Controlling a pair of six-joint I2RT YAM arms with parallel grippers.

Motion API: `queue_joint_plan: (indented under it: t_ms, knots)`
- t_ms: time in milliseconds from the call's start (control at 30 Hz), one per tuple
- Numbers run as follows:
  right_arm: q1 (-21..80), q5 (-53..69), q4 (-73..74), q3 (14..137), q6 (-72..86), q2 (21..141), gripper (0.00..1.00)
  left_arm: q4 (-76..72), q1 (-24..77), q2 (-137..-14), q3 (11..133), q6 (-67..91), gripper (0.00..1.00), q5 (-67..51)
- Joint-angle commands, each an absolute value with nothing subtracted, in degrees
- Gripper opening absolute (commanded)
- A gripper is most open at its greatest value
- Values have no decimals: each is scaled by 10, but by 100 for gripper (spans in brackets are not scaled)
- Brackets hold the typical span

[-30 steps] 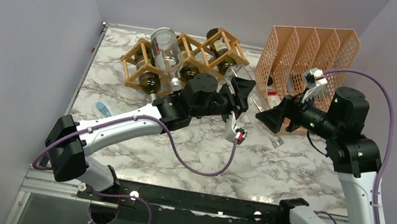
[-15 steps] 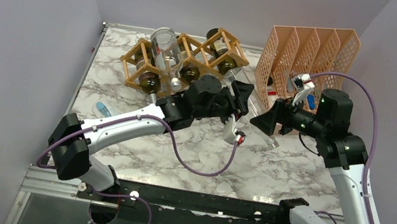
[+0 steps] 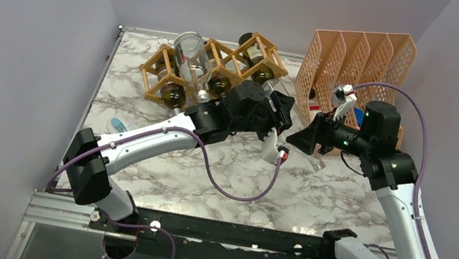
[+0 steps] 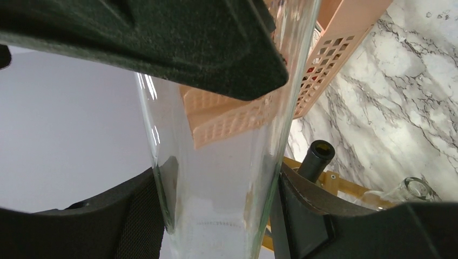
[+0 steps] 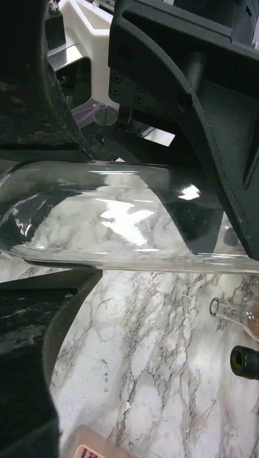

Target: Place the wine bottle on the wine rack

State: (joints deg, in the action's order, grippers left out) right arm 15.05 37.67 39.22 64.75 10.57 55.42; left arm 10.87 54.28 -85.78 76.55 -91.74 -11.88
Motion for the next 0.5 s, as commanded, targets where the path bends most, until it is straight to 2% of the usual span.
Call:
queue_joint_plan:
  t_ms: [0,67,167,200,333,367,467]
  knots:
    - [155,378,371,645,108,556,65,104,543,-852,803,-896,8,-116]
    - [155,373,371,650,111,558,53,105,543,-853,804,-877,16,-116]
    - [155,339,362,657,127,553,29,106,543,-846,801,-840,46,-121]
    - [155,322,356,659,134,549,24,106,543,-842,797,-829,55,-123]
    - [155,284,327,672,163,537,15,96,544,-818,778,-784,88,-130]
    - [155,281,321,677,169,538,13,92,544,-811,777,-776,92,-137]
    - [155,268,318,702,178,545,8,63,544,-791,755,-747,97,-154]
